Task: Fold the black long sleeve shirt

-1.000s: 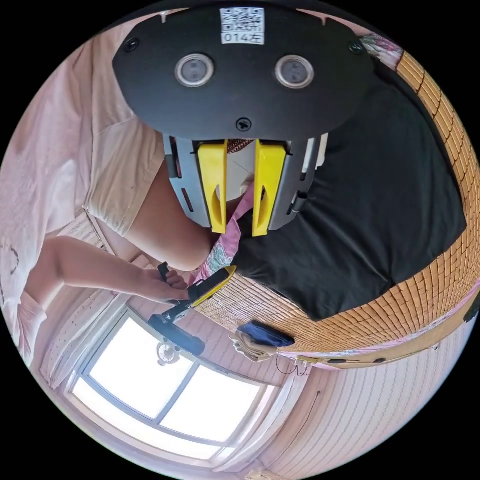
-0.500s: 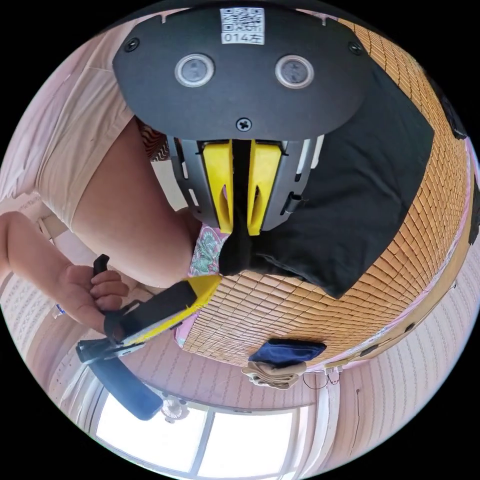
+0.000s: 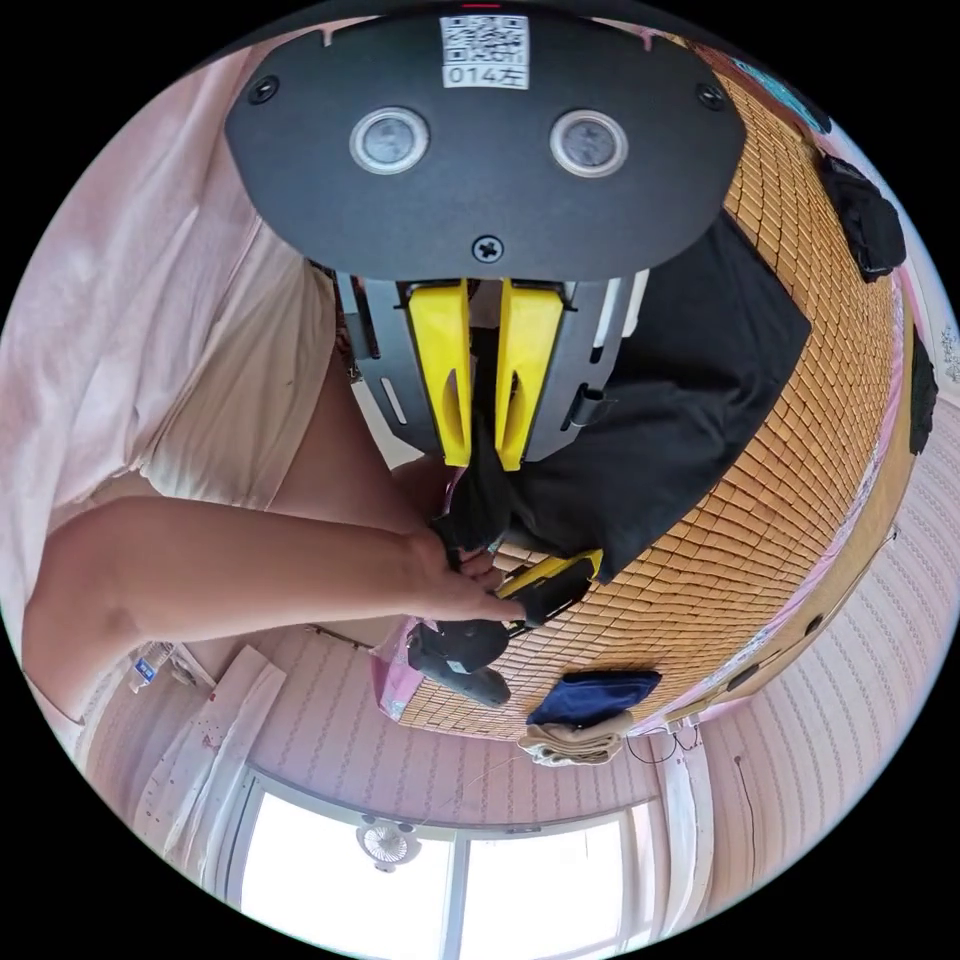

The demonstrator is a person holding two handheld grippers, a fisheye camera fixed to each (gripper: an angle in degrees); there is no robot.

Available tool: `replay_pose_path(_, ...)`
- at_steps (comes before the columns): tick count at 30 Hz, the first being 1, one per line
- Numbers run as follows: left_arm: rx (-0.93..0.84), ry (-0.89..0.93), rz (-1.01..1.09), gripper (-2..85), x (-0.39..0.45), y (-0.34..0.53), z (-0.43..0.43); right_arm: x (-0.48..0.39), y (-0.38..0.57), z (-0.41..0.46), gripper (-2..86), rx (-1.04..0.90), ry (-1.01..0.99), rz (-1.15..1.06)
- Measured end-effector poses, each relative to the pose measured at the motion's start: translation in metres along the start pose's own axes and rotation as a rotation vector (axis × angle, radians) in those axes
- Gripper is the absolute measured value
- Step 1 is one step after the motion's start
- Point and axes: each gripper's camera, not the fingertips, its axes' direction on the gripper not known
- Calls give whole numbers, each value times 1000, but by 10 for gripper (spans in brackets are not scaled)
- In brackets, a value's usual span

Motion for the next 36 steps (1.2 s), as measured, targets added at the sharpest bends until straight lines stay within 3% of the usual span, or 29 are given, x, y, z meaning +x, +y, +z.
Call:
replay_pose_path(5, 84, 8, -28, 37, -4, -10, -15, -11, -8, -65, 24, 142, -118, -31)
replay_pose_path(10, 226, 108, -59, 36, -7, -42, -19, -41, -13, -140, 19, 276, -67, -99)
replay_pose_path(13, 288, 138, -81, 36, -11, -41, -26, -76, -18, -153, 18, 258, 4, -174)
replay_pose_path(18, 277, 142, -194, 36, -31, -6, -34, -149, -27, -83, 20, 47, 131, -354)
replay_pose_path(22, 223, 91, -380, 39, -61, 33, -36, -203, -31, 45, 24, -178, 309, -449)
replay_pose_path(26, 147, 111, -570, 45, -98, 66, -26, -207, -41, 160, 36, -323, 447, -341)
replay_pose_path(28, 108, 132, -657, 47, -119, 87, -18, -202, -44, 189, 40, -382, 400, -301)
replay_pose_path(36, -17, 122, -808, 2, -153, 134, -20, -213, -37, 206, 34, -344, 460, -436)
